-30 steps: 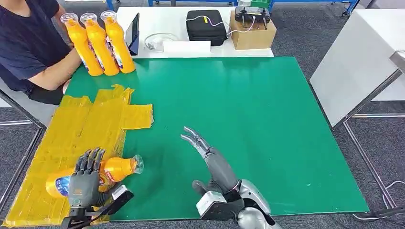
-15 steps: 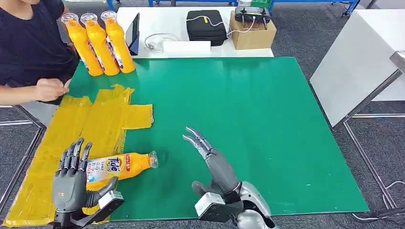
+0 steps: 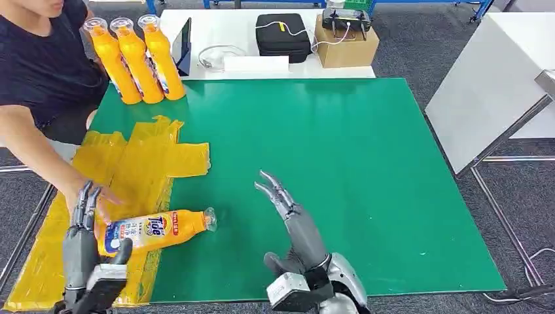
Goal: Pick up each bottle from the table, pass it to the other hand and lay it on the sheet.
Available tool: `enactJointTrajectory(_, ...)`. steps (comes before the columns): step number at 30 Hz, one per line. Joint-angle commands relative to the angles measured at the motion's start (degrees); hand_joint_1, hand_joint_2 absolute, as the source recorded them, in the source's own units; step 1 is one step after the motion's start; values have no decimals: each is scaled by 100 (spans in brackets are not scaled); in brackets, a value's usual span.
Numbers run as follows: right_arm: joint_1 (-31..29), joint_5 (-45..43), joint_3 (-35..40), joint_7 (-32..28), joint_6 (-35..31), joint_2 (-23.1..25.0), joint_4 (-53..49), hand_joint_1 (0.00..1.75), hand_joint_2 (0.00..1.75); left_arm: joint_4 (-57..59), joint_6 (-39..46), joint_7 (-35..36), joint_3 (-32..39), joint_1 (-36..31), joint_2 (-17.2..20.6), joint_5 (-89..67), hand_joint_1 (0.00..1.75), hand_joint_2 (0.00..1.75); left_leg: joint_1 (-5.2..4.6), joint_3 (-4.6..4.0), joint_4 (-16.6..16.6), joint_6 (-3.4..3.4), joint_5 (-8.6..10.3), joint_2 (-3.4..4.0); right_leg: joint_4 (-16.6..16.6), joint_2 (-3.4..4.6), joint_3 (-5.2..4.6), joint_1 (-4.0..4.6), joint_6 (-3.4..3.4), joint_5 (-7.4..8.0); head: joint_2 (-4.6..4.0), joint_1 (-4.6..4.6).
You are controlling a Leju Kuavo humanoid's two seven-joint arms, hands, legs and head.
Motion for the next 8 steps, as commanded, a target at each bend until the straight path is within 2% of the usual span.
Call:
enactJointTrajectory(1,538,-749,152,-1045,-1177,633,-384,0,0,-1389,-33,-218,-2583,555,-488,1664,0,0,-3,0,5,6,-7,-10,4,-14,3,-3,-2,-10,0,-2)
enactJointTrajectory(4,226,-1324,417,-1233,-1286,766,-40,0,0,-1466,309,-218,-3114,270,-160,2317,0,0,0,-3,7,-1,-11,-14,5,-19,-4,-1,-7,-9,0,-2)
enactJointTrajectory(6,-51,-1356,638,-1146,-1241,831,331,0,0,-892,283,-218,-3274,69,-98,2247,0,0,-4,4,0,-3,-9,-6,3,-9,2,-7,-10,-6,0,0)
enactJointTrajectory(8,-100,-1464,672,-1167,-1225,862,496,0,0,-847,419,-218,-3381,-78,-53,2243,0,0,-9,21,-12,-4,-8,7,-4,2,15,-12,-15,-2,0,-2)
